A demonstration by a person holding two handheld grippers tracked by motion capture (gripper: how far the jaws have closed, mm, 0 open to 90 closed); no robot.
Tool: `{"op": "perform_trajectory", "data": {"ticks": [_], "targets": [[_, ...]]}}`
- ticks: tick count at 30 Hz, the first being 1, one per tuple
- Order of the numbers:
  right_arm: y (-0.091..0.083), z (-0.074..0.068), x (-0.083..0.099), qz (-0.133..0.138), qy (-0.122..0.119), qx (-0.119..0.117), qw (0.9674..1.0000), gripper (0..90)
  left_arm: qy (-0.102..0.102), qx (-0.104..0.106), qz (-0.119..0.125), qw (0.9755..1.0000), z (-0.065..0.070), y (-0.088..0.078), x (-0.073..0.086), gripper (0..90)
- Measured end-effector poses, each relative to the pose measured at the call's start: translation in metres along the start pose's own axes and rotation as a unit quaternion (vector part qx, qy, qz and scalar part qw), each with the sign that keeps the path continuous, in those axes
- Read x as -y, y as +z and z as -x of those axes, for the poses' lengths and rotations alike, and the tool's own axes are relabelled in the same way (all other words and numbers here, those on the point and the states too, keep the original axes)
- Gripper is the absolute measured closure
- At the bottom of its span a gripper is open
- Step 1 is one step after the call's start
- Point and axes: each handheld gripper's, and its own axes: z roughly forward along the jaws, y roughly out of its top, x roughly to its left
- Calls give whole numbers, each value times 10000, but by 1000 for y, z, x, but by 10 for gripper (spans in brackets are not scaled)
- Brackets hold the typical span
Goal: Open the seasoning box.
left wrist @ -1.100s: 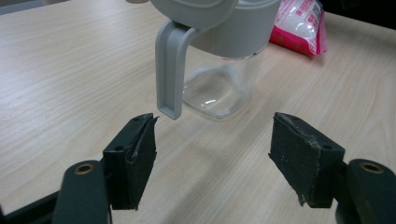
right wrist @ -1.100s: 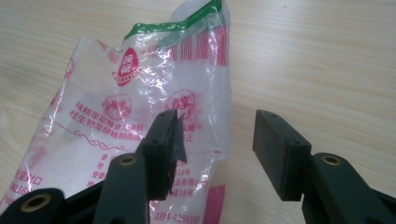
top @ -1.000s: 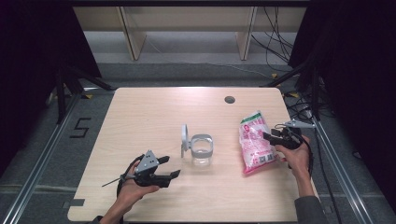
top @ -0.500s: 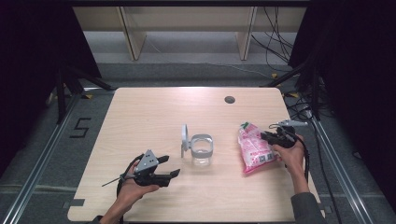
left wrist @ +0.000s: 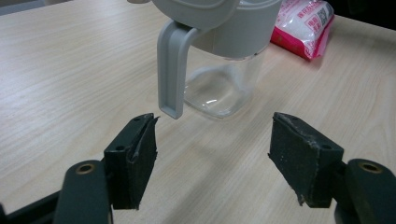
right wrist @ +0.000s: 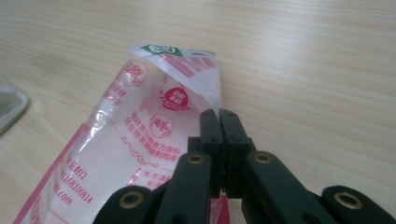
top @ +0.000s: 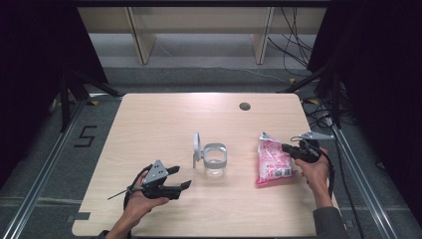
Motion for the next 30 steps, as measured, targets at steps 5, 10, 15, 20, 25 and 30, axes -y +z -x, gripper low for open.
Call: {"op": "perform_trajectory", "data": {"ticks": [5, 10, 15, 20, 25, 30], "targets": [[-18, -10, 11, 139, 36, -20, 9999, 900, 14, 9, 14, 10000, 0, -3, 0, 314], [-36, -20, 24, 336, -87, -233, 9991, 900, 20, 1, 39, 10000, 0, -5, 0, 314], [-45, -32, 33, 355, 36, -376, 9987, 900, 43, -30, -17, 10000, 1, -4, 0, 314], [-51, -42, 41, 362, -131, -558, 9977, 900, 20, 28, -28, 10000, 1, -2, 2, 314], [-55, -48, 46, 347, -99, -602, 9975, 900, 19, -20, -19, 10000, 1, -3, 2, 314], [-59, -50, 53, 377, -54, -511, 9980, 890, -24, -61, -11, 10000, 0, -5, 3, 314]]}}
